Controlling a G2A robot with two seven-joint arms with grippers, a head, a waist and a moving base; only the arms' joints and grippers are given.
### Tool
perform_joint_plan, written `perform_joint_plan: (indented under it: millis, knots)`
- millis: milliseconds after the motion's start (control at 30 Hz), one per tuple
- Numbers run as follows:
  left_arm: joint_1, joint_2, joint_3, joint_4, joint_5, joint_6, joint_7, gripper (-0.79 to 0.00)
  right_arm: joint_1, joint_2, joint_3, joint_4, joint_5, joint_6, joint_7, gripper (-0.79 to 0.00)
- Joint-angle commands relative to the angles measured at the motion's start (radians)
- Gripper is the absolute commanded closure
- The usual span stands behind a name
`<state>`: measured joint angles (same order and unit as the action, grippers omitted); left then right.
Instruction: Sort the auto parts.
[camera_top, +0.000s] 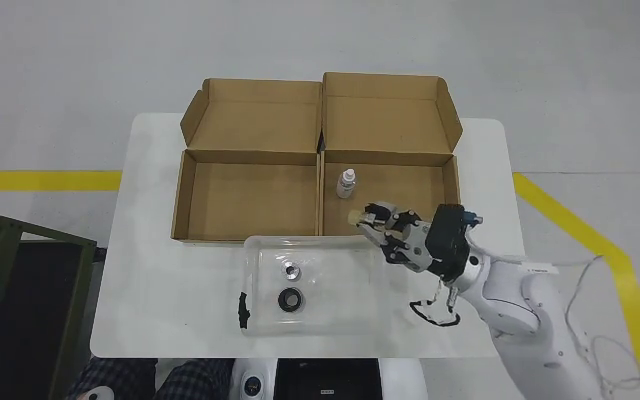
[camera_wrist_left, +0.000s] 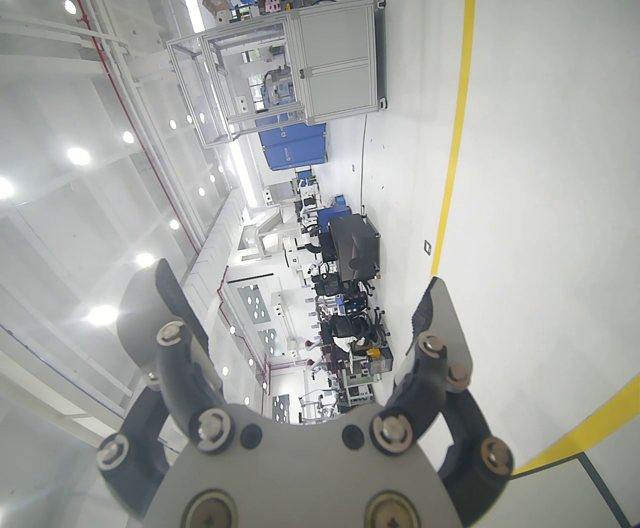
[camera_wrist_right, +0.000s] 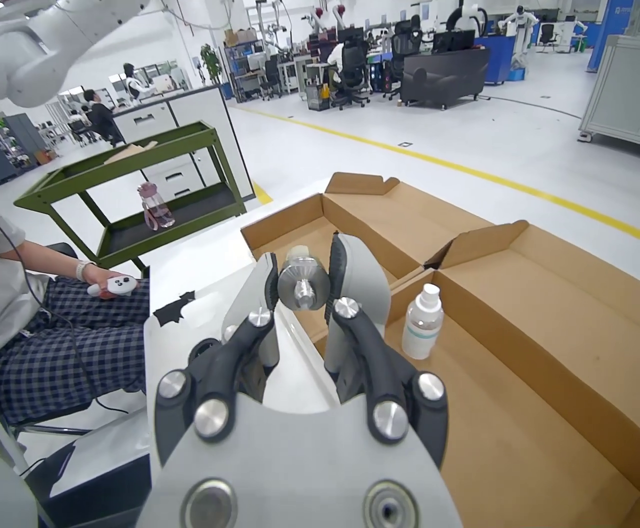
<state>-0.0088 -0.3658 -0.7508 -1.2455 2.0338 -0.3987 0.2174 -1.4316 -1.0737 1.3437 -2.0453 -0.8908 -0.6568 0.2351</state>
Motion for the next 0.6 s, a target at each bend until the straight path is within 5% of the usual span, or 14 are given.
perform_joint_plan:
  millis: [0, 567]
  knots:
    - [0.0, 0.0, 0.0, 0.0, 0.0, 0.0, 0.0, -0.785, 0.007, 0.0, -0.005, 0.002, -0.029, 0.015, 0.011, 0.0]
    - [0.0, 0.0, 0.0, 0.0, 0.0, 0.0, 0.0, -0.785, 0.141, -0.005, -0.056, 0.112, -0.209, 0.175, 0.228, 0.0]
